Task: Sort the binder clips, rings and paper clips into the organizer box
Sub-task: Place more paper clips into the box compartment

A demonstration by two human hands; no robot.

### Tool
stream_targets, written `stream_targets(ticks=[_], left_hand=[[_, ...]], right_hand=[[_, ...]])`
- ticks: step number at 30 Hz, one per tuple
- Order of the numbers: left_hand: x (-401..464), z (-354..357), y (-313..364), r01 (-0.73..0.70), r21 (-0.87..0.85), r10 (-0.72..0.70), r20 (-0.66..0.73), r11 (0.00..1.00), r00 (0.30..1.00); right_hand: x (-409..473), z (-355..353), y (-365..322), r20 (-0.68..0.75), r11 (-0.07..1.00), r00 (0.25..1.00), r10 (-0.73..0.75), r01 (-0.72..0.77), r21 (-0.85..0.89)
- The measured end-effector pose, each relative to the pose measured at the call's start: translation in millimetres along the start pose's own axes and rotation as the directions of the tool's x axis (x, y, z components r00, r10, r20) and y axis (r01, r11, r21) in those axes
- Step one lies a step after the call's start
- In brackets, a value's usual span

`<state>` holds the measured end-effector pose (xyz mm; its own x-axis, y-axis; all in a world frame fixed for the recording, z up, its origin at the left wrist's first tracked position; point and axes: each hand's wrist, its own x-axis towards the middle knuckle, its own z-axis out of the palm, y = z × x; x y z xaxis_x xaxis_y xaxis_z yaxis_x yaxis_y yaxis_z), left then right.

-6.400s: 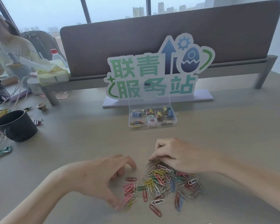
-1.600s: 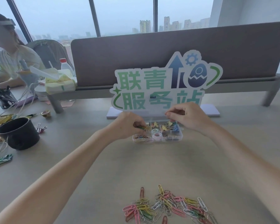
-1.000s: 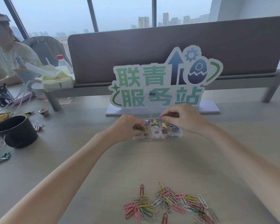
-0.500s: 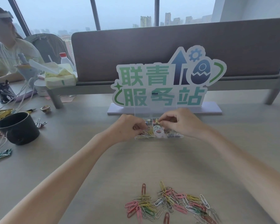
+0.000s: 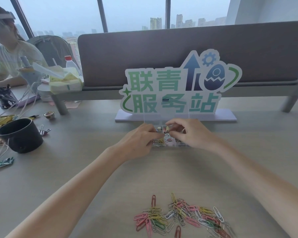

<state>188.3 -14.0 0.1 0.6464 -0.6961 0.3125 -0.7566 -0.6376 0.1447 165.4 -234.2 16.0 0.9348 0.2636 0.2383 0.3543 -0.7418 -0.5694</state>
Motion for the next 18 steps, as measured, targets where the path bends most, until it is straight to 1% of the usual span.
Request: stream_targets(ticks=[2,8,11,18], left_hand=[[-0.4,0.0,1.0,0.005,0.027,-0.006,0.037,1.0,0.999],[-0.4,-1.2,-1.2,0.081,-0.009,-0.08,0.085,0.997,0.993],[-3.3,-1.2,-1.2,0.094,-0.053,-0.093,0.035,0.994,0.995],[-12.3,4.7,-4.1,0.066,-0.144,-0.084,-0.116,0.987,0.99]], right_hand=[[-1.3,-0.8,0.9,0.002,1.0,1.0,0.0,0.0,-0.001],[-3.6,-4.7,3.1,0.009,1.0,1.0,0.018,-0.018,-0.001],[-4.0,-5.6,1.8,0.008,1.0,1.0,0.019,-0.019,0.006],[-7.8,-7.0,-0.3,0.005,1.0,1.0,-0.013,0.013,0.003]])
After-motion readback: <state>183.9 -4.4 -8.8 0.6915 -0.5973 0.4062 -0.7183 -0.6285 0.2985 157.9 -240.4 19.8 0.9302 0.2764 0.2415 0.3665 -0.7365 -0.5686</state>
